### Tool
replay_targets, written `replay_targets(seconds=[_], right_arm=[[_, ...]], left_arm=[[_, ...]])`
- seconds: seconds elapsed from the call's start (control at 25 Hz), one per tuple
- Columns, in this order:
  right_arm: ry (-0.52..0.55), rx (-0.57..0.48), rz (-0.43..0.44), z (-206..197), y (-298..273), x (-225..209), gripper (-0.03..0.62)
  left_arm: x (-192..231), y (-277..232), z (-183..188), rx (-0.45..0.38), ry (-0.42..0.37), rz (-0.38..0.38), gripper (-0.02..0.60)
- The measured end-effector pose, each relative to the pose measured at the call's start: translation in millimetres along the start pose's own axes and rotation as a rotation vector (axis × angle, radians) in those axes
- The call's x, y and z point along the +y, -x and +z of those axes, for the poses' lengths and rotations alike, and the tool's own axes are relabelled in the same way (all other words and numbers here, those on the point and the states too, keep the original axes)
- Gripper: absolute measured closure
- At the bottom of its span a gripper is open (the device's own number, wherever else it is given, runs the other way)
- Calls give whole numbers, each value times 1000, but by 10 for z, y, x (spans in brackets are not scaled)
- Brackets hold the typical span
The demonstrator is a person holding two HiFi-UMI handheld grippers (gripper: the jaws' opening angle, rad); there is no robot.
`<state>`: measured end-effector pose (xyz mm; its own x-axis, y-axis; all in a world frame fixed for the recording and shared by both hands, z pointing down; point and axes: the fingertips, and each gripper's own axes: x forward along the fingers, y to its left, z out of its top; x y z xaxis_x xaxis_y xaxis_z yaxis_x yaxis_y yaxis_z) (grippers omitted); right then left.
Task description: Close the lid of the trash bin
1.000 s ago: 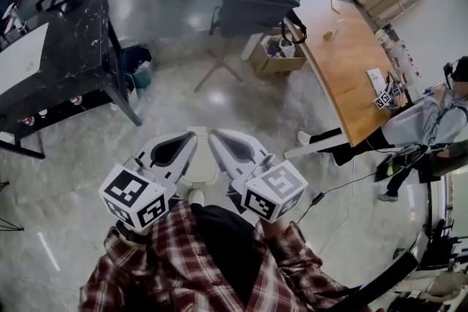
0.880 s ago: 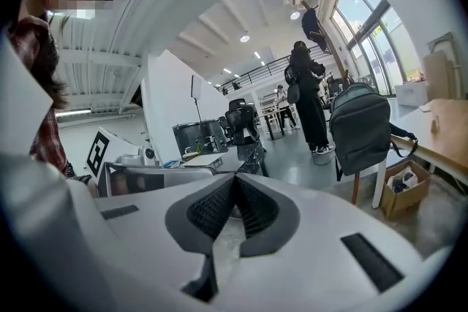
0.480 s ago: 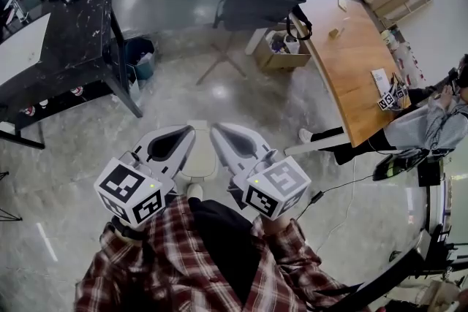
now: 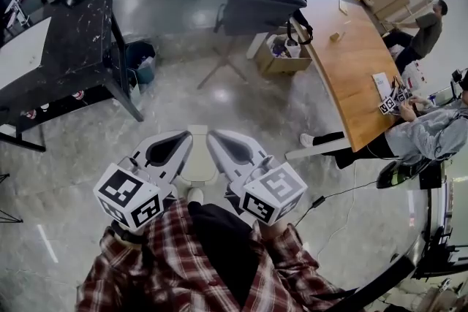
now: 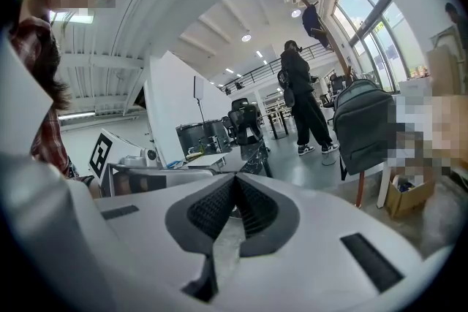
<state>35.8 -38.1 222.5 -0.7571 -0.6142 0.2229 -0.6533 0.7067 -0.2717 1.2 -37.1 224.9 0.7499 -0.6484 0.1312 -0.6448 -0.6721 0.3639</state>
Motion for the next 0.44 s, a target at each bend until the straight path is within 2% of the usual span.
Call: replay_targets(seconds=[0.44], right_arm=[[-2,10,17,-13,-57,-27,580]], left_arm=[[14,19,14,-5,11,14,569]])
